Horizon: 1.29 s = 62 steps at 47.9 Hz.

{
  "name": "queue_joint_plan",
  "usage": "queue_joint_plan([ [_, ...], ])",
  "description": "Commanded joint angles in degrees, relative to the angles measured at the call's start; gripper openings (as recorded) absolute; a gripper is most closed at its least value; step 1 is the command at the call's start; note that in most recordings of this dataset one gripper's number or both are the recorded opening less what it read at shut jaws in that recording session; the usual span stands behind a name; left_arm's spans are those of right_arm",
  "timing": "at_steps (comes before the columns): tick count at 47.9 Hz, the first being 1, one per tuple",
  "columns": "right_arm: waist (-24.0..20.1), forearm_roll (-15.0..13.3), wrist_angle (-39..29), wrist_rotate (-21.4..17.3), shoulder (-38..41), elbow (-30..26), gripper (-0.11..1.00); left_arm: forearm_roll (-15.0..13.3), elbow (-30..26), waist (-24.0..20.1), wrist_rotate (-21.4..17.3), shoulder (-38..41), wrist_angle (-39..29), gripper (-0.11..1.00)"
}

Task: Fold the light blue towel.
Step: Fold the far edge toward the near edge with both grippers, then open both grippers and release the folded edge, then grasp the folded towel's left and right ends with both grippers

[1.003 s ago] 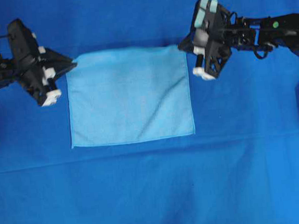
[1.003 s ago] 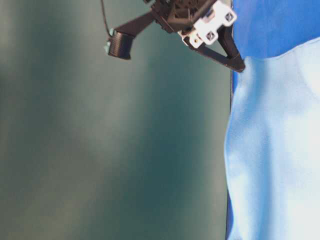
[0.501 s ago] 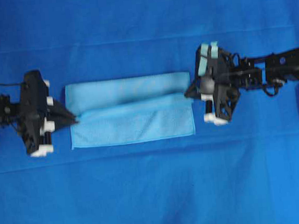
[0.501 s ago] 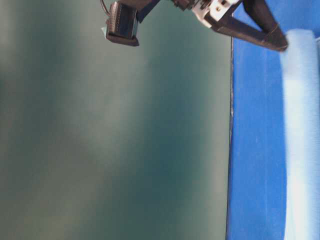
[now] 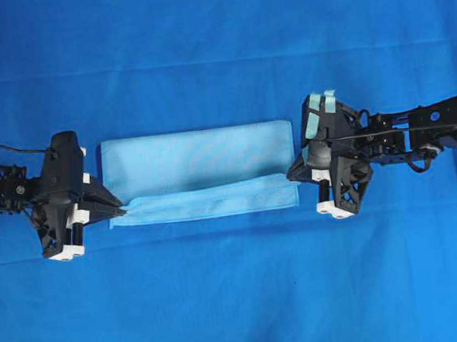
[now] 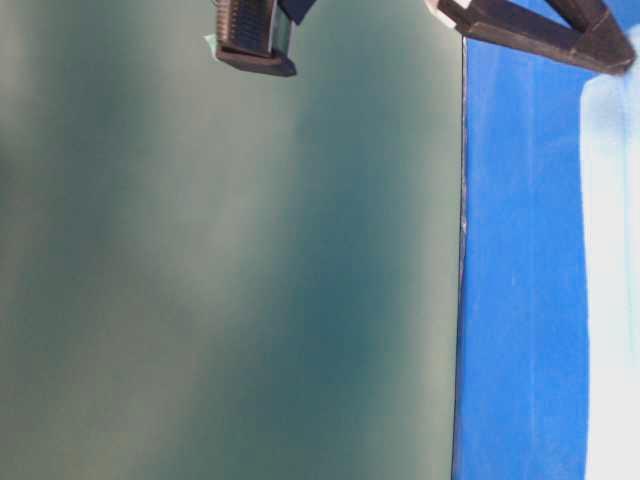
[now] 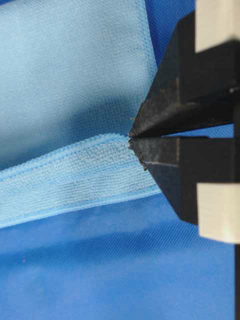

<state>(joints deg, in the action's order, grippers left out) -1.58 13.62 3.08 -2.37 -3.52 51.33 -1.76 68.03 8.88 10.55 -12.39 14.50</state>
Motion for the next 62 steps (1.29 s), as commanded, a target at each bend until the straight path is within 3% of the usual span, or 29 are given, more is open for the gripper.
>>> queue_joint_plan([
  [1,-0.4,0.4,0.5,0.1,-0.1,-0.8,0.02,-0.1,-0.6,0.2,0.0,0.1,0.2,0.01],
  [5,-0.3,0.7,0.5,0.1,0.8,-1.2,0.02,-0.2,-0.5,0.2,0.0,0.3,0.2,0.04],
  [10,-0.8,1.0,0.5,0.1,1.6,-2.0,0.04,-0.3,-0.4,0.2,0.0,0.3,0.2,0.24],
  [18,-2.7,0.9,0.3,0.3,1.6,-3.2,0.53,-0.2,-0.5,0.2,-0.1,-0.6,-0.4,0.7],
  [20,-3.1,0.9,0.1,0.3,1.2,-3.3,0.62,-0.2,-0.7,0.3,-0.2,-1.0,-0.7,0.76],
  [22,-3.2,0.9,-0.1,0.4,0.4,-3.3,0.66,-0.2,-0.8,0.3,-0.4,-1.8,-1.1,0.76],
  [27,-3.2,0.6,-0.4,1.0,-1.9,-3.0,0.59,-0.1,-1.0,-0.1,-1.2,-4.3,-2.3,0.73],
  [31,-2.6,-0.5,-0.4,1.2,-4.4,-2.7,0.6,0.0,-0.7,-1.1,-1.4,-6.1,-3.1,0.72],
  [37,0.7,-1.8,-0.1,1.2,-6.1,-1.8,0.6,0.0,-0.3,-3.9,-2.4,-7.3,-3.7,0.72],
  [49,9.8,-3.7,-0.1,1.4,-4.0,-1.7,0.6,0.0,-1.5,-10.9,-6.2,-4.6,-4.7,0.72],
  [62,13.7,-5.4,0.8,1.4,2.1,-3.1,0.6,0.0,-1.8,-18.2,-9.9,-0.4,-4.5,0.72],
])
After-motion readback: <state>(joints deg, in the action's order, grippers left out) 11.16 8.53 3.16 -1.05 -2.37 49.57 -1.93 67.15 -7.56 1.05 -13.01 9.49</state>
